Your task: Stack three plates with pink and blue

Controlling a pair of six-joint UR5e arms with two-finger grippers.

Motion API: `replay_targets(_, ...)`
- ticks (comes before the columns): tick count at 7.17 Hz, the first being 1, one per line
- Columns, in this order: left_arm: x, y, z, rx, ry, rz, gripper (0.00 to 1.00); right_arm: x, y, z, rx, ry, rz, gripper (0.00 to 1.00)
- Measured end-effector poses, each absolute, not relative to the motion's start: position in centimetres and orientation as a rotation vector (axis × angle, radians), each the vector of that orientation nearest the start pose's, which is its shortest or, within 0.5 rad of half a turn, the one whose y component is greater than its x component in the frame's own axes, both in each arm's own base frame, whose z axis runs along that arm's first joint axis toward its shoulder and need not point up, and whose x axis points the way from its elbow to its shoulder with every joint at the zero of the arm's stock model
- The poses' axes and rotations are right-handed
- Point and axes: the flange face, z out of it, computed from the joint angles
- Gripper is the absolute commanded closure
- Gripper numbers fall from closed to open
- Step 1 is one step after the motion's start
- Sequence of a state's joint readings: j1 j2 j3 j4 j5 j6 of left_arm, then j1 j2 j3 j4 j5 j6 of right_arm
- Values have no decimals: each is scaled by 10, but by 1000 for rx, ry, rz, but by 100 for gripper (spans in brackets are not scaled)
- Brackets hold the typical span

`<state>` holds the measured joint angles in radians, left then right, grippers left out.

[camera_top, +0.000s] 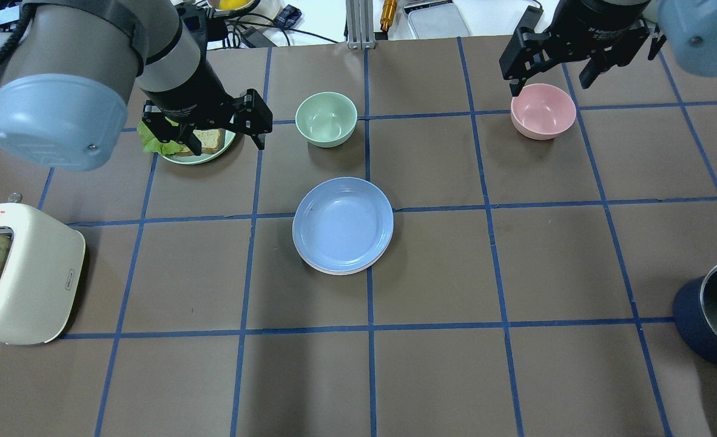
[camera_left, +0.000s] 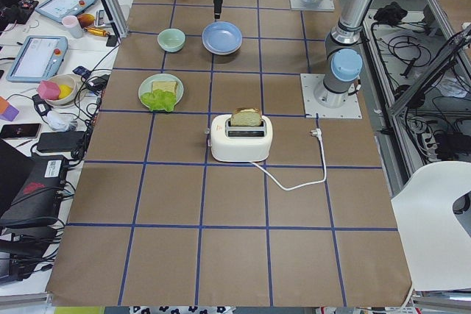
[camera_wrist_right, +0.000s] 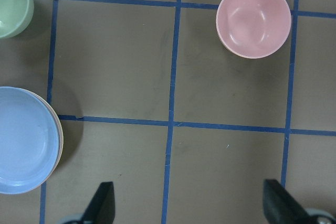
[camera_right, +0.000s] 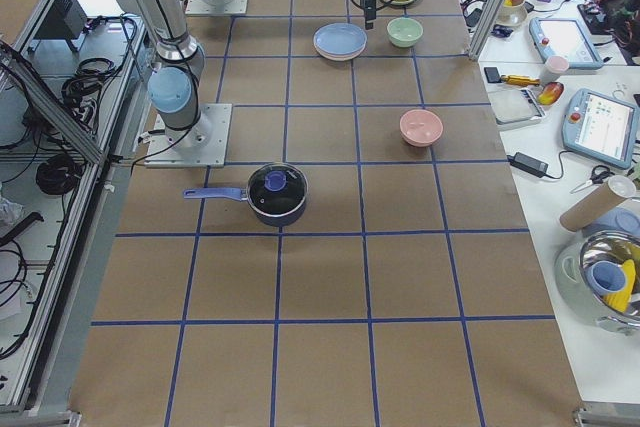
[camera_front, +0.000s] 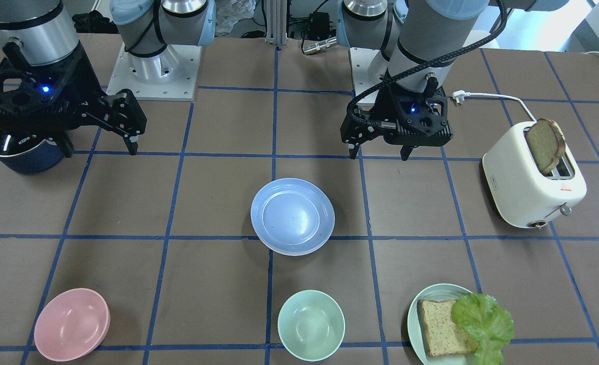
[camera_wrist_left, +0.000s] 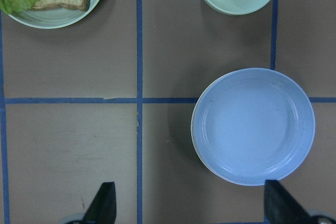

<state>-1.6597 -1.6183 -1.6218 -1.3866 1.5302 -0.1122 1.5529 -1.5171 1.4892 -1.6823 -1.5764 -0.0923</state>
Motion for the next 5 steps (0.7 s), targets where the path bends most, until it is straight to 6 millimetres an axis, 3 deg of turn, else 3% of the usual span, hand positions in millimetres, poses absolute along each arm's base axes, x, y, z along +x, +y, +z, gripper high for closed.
replay_targets(5,-182,-505,457,-37,3186,-128,0,123,-525,505,-115,3153,-189,0)
